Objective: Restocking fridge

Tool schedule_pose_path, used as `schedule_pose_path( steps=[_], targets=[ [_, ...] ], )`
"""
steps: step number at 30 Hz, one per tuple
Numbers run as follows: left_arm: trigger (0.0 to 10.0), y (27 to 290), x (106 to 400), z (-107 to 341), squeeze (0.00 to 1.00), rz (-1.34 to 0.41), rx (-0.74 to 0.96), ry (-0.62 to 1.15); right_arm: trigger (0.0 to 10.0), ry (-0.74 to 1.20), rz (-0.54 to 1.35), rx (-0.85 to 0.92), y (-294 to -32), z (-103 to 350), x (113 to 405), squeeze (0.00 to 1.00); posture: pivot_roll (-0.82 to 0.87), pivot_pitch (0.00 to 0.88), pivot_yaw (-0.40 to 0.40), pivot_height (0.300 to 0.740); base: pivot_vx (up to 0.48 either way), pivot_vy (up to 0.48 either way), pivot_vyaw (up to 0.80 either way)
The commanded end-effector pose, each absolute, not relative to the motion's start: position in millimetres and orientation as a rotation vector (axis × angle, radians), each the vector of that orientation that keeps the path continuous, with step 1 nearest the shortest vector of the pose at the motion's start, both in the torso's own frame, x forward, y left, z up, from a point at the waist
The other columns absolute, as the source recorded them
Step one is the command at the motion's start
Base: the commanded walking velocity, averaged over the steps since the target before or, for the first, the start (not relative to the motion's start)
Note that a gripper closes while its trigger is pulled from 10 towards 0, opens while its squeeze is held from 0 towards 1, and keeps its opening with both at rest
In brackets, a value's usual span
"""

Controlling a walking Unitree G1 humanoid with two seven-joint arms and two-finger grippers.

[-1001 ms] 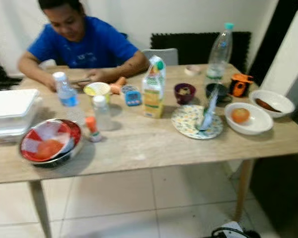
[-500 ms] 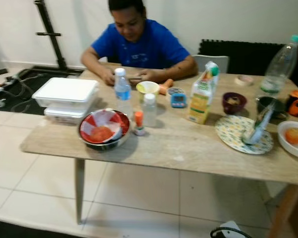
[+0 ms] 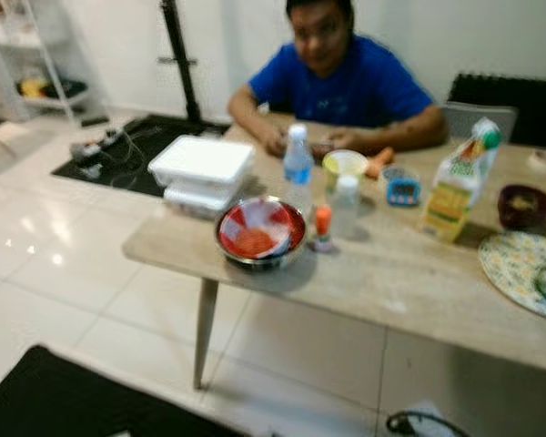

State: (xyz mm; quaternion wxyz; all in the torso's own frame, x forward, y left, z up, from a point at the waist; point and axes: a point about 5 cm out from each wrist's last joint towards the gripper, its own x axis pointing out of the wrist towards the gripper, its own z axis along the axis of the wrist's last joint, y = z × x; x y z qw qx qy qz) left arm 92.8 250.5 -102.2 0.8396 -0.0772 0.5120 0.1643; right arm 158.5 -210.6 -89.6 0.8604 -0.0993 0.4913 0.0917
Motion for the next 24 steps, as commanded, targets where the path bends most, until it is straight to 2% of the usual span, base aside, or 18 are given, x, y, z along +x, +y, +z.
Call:
schedule_pose_path(
  steps=[1,8,24],
  targets=[
    [10.0,250,98,-101,0.00,0.339,-0.163,1.070,10.0,1.059,0.153,-0.194,-217,-92,150,0.00,-0.04,0.045,-0.013,0.740,0.000,0.000,0.00],
    [10.0,251,109,-98,0.00,0.337,-0.164,1.040,10.0,1.066,0.157,-0.195,-214,-94,148,0.00,-0.03,0.039,-0.014,0.740,0.000,0.000,0.00],
    [10.0,244,109,-99,0.00,0.296,-0.197,1.046,10.0,1.070,0.167,-0.202,-212,-94,148,0.00,-0.03,0.028,-0.026,0.740,0.000,0.000,0.00]
  ],
)
